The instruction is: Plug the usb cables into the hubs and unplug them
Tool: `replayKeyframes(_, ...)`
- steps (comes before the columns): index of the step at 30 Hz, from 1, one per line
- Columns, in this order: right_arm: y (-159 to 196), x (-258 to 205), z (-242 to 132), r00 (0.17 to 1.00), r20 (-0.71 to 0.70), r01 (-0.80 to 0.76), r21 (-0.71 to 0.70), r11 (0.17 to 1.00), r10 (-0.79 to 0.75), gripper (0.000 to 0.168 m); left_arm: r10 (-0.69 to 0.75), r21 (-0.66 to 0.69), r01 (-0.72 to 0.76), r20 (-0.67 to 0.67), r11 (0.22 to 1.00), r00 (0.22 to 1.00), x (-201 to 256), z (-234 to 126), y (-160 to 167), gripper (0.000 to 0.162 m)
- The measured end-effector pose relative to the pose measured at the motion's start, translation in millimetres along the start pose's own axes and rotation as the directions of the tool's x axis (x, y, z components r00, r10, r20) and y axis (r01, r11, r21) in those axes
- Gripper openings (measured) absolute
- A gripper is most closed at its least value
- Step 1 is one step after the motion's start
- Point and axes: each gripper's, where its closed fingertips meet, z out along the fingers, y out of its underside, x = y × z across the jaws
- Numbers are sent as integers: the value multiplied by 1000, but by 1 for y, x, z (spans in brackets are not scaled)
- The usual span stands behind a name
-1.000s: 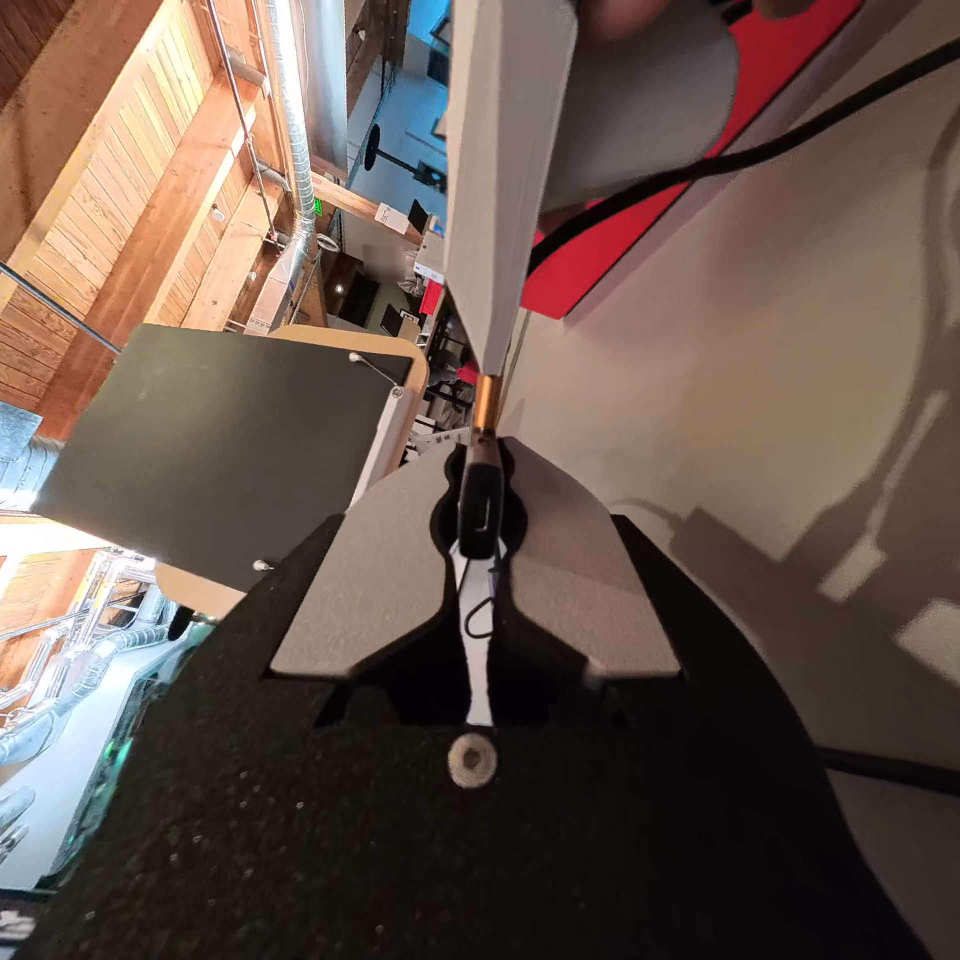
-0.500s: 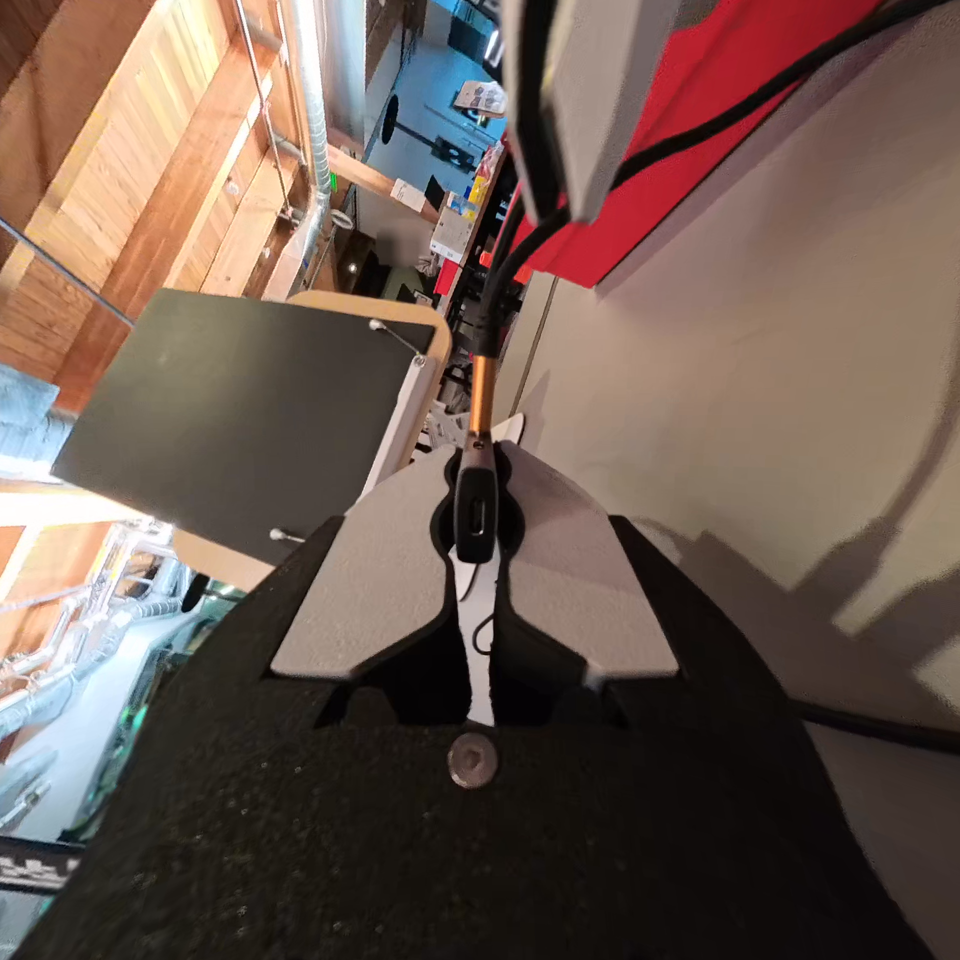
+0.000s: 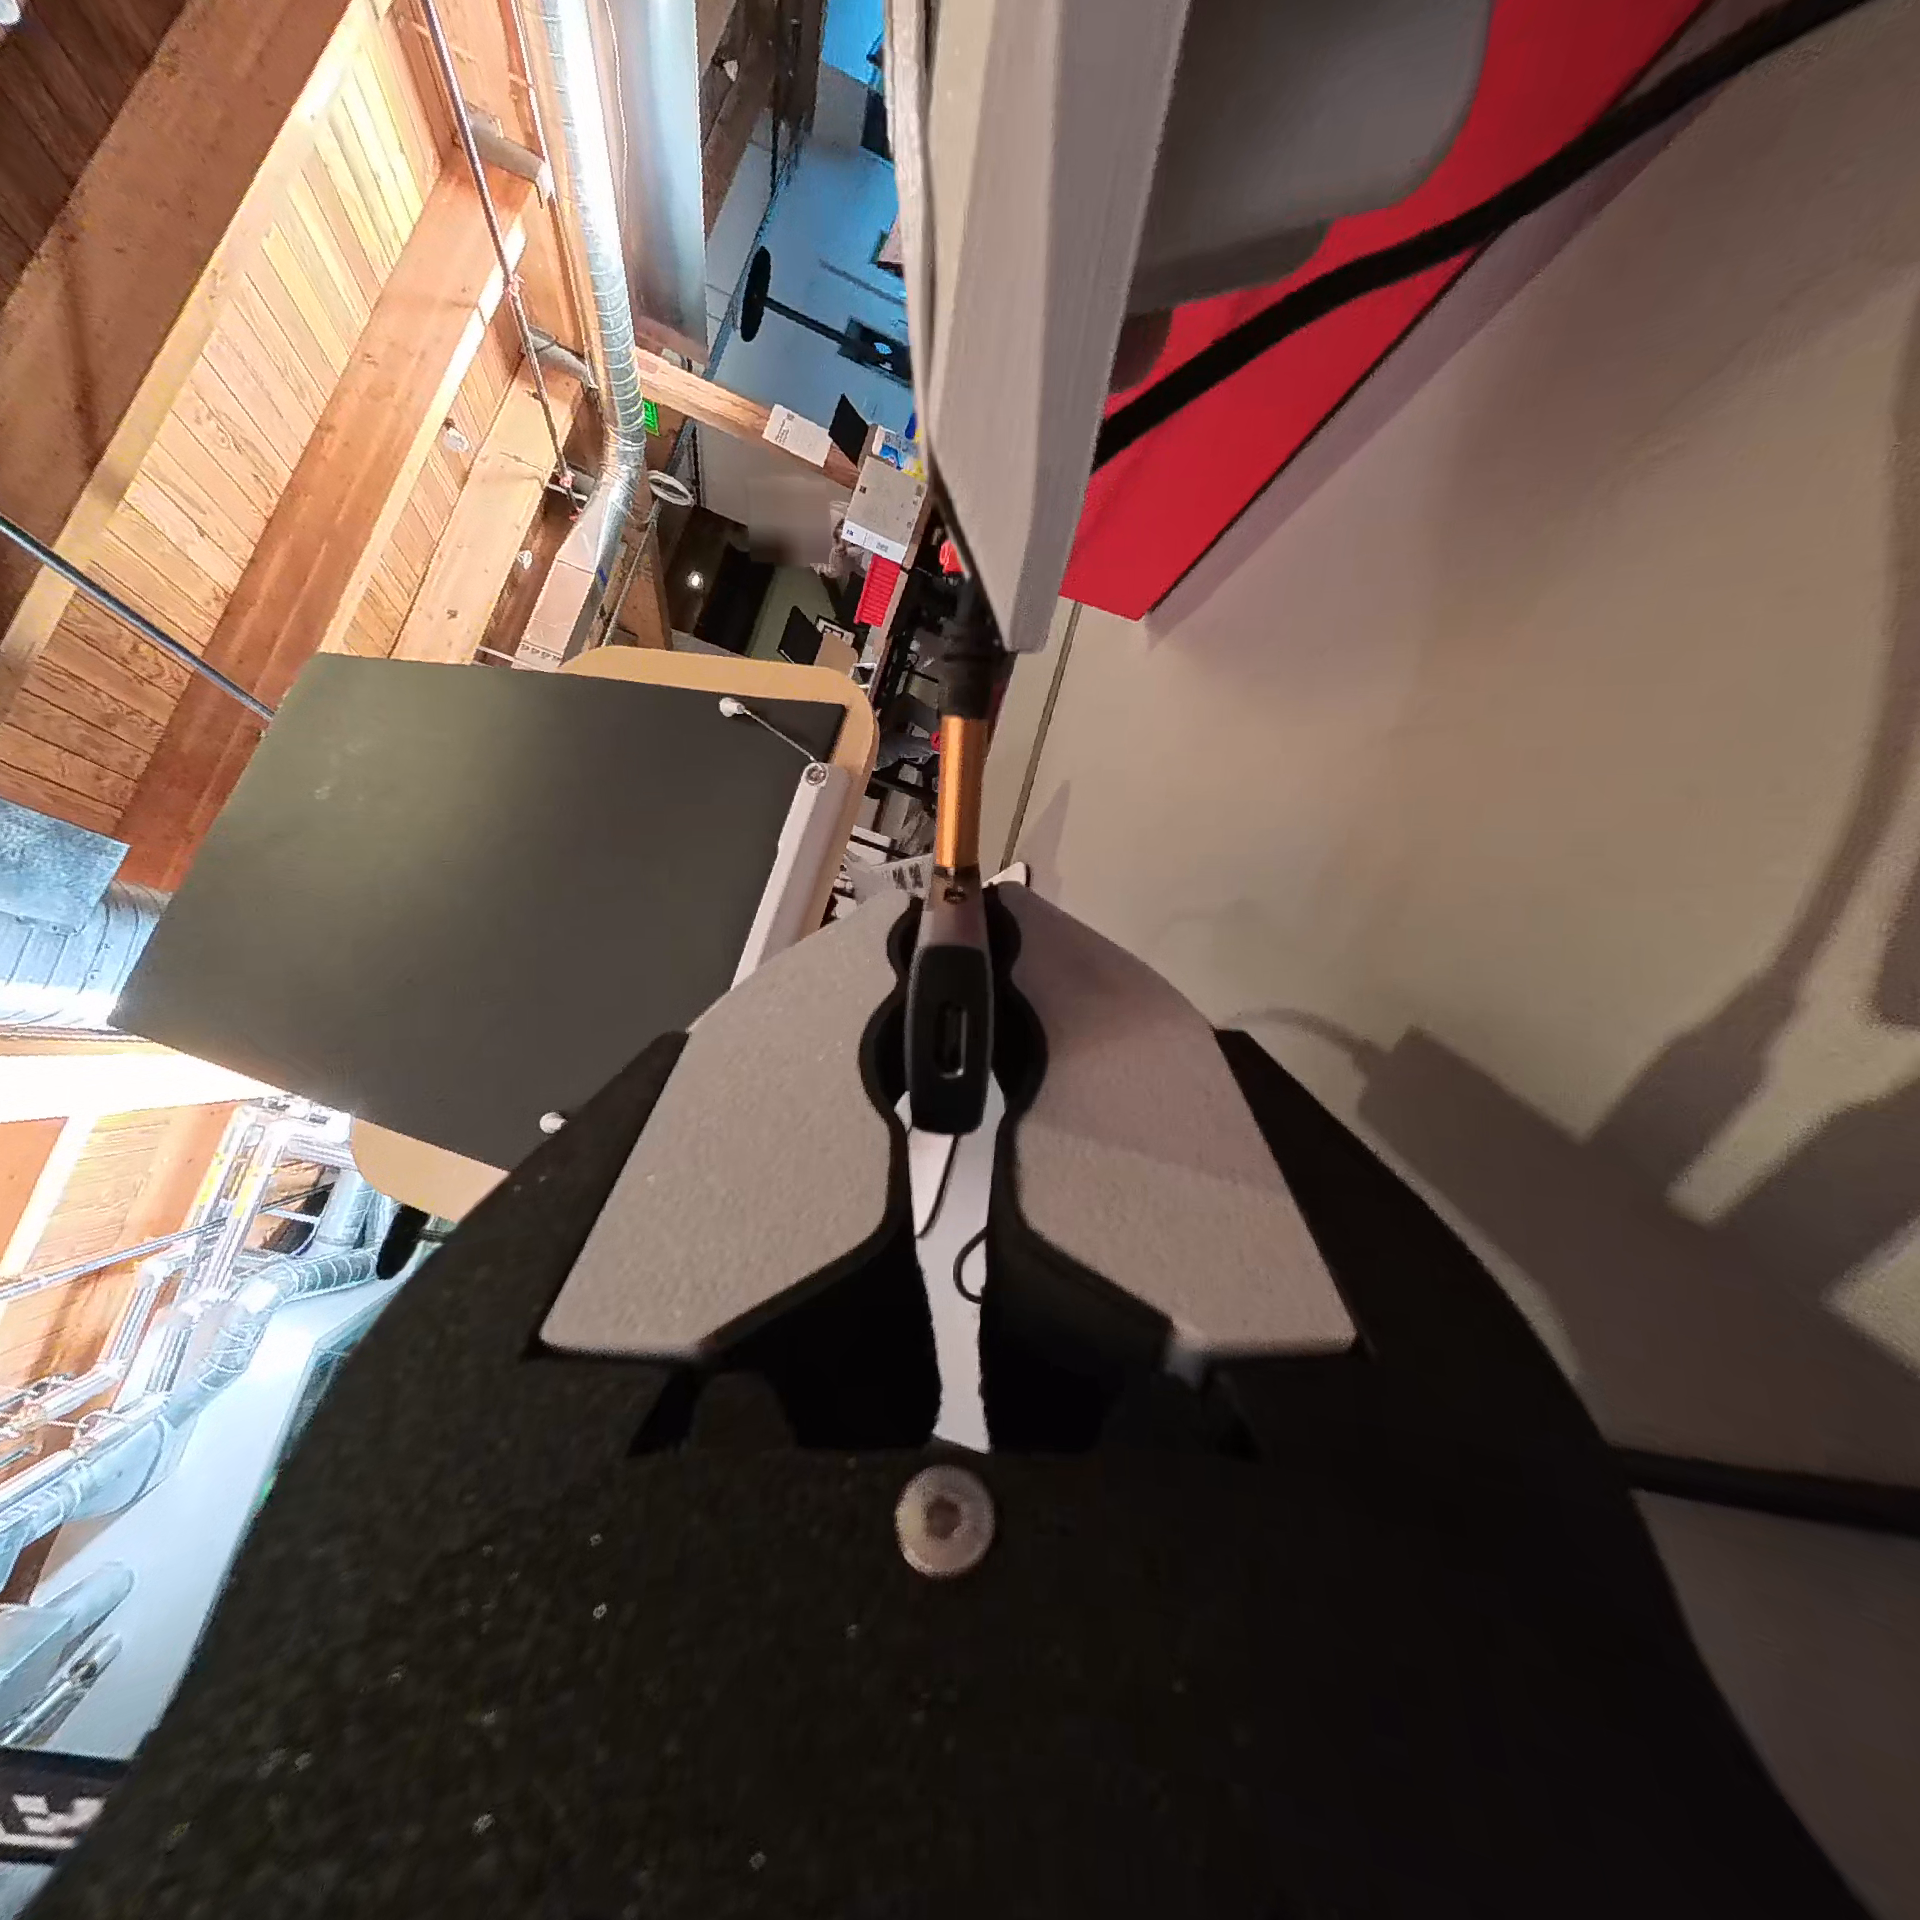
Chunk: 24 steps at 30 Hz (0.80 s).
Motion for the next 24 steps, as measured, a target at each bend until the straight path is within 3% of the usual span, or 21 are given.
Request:
replayKeyframes(9,9,6,-13,994,69,-87,-3,996,87,1,-17,62,19,-38,998,999,3,-4,-9,10)
replayKeyframes(11,5,4,-14,990,100,-100,20,995,98,1,-89,69,94,-75,993,993,4,-5,-11,10)
replayKeyframes(15,-13,-1,-24,982,25,186,56,981,-187,9,-265,151,313,-271,938,925,5,-16,-25,9)
replayKeyframes(19,-24,-15,-21,900,35,434,28,900,-435,21,-362,155,488,-490,859,793,6,-31,-40,9)
replayKeyframes(21,-27,-27,-16,877,98,466,59,883,-469,20,-365,143,530,-577,836,731,12,-38,-46,9)
replayKeyframes(24,-23,-39,-13,857,190,476,68,877,-480,7,-384,121,592,-656,797,650,15,-46,-54,9)
